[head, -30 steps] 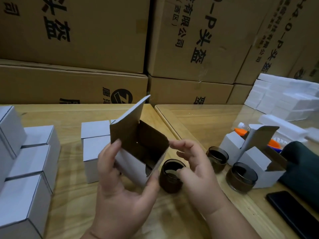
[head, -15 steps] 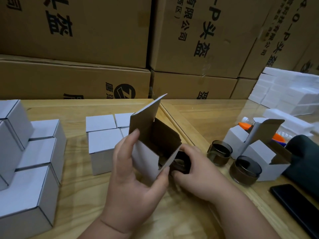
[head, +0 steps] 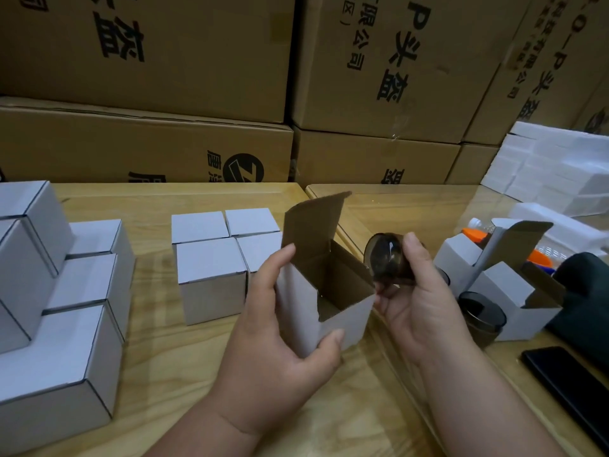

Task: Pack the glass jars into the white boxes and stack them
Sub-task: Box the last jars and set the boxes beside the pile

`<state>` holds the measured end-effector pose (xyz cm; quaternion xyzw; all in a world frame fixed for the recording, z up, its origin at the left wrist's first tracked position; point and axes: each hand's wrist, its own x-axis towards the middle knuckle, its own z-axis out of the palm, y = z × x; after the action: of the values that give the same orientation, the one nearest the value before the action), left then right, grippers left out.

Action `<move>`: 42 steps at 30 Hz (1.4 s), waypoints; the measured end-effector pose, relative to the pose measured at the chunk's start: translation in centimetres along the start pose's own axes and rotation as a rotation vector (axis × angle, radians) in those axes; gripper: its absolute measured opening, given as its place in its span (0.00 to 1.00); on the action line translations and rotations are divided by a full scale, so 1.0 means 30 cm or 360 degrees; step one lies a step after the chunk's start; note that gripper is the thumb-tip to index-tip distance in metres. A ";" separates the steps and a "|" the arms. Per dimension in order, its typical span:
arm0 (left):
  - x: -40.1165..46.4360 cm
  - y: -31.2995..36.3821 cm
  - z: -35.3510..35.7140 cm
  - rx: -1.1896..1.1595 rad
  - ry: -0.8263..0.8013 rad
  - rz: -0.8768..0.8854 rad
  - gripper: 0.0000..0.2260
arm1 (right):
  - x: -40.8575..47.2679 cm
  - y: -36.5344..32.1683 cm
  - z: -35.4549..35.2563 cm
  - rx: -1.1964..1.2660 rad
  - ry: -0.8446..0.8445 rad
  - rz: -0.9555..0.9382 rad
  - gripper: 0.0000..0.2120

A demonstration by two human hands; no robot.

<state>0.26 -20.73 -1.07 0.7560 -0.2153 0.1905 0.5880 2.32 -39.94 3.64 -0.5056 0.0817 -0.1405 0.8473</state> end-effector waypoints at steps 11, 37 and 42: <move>0.012 -0.034 0.019 0.0233 -0.0331 -0.0201 0.41 | -0.110 -0.045 0.067 -0.0596 -0.0358 -0.1017 0.30; 0.016 -0.027 0.011 0.0170 -0.0340 -0.0374 0.38 | -0.094 -0.022 0.067 -0.0674 -0.0495 -0.0686 0.21; 0.013 -0.035 0.014 0.0098 -0.0323 -0.0412 0.37 | -0.085 -0.042 0.021 -0.1015 -0.0666 -0.0664 0.27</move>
<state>1.16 -20.95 -1.81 0.8105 -0.1683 0.0424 0.5594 -0.10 -39.16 5.03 -0.7654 -0.1564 -0.1711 0.6004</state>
